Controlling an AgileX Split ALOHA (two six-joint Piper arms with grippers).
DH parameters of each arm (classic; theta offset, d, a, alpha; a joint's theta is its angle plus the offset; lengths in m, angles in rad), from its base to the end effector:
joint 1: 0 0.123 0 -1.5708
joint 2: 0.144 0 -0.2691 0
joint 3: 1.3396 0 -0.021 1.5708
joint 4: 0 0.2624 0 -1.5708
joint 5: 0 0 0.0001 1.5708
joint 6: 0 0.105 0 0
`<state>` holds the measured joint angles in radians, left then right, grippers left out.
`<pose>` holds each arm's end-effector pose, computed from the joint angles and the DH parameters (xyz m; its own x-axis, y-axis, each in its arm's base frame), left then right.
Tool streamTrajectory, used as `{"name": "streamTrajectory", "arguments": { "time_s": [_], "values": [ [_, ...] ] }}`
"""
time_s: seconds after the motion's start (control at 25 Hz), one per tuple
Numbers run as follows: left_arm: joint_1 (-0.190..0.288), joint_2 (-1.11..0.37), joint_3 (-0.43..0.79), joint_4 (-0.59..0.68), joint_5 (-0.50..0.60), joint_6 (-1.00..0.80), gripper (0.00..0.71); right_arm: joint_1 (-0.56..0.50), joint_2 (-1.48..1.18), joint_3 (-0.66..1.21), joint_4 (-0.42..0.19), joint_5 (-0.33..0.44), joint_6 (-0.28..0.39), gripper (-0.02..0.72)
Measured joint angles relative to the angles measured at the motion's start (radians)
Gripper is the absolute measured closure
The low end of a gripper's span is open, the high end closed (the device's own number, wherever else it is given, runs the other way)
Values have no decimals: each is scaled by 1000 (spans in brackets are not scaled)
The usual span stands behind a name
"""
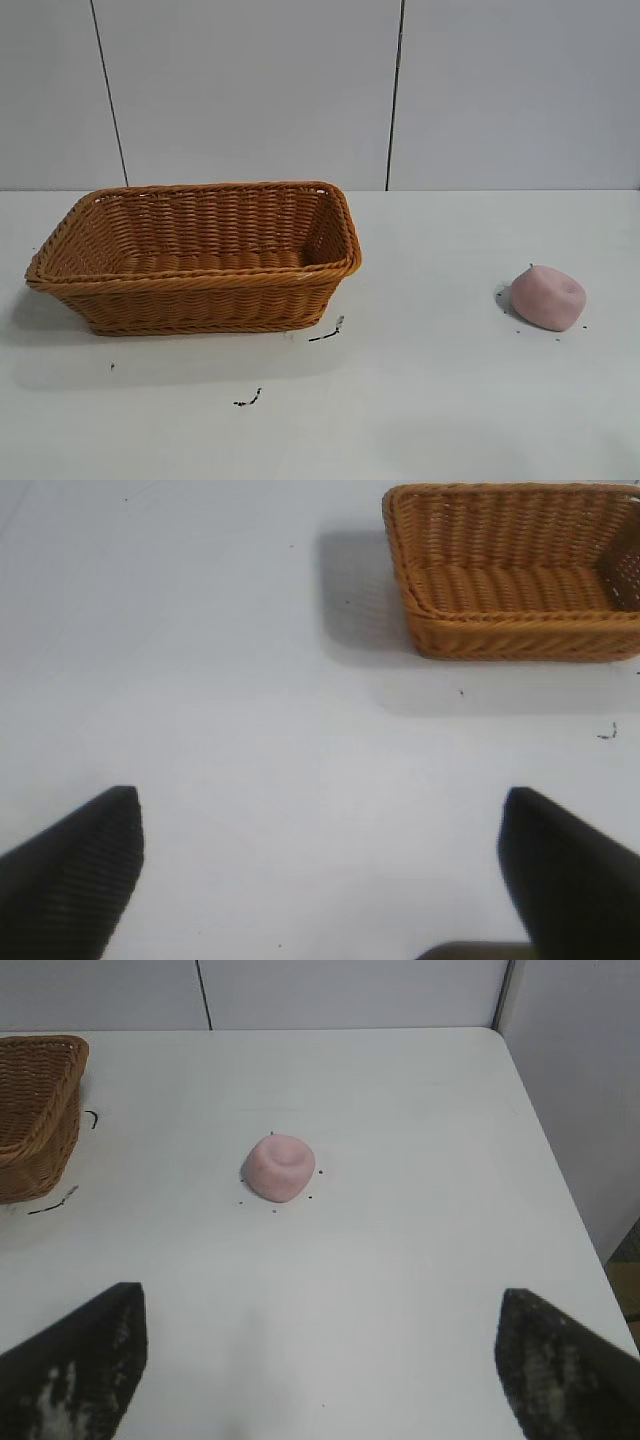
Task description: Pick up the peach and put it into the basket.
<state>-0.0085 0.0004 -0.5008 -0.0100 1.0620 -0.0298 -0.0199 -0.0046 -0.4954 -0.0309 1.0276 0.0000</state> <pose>0.0338 -0.0012 0.2766 -0.4571 -0.0308 -0.8889 0.0004 0.9994 -0.0348 0.0352 -0.0035 0.2784 -0.4267 -0.0075 -0.9044 0.0370 0.9990 -0.0257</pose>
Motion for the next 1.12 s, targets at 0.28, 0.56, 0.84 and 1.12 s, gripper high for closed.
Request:
{"name": "streamTrajectory", "arguments": {
  "time_s": [0.28, 0.56, 0.84, 1.12],
  "values": [
    [0, 0, 0, 0, 0, 0, 17, 0, 0, 0, 0, 0, 0, 49],
    [0, 0, 0, 0, 0, 0, 17, 0, 43, -16, 5, 4, 0, 49],
    [0, 0, 0, 0, 0, 0, 17, 0, 472, -241, 14, 2, 0, 49],
    [0, 0, 0, 0, 0, 0, 17, 0, 996, -501, 31, 0, 0, 49]
  ]
}}
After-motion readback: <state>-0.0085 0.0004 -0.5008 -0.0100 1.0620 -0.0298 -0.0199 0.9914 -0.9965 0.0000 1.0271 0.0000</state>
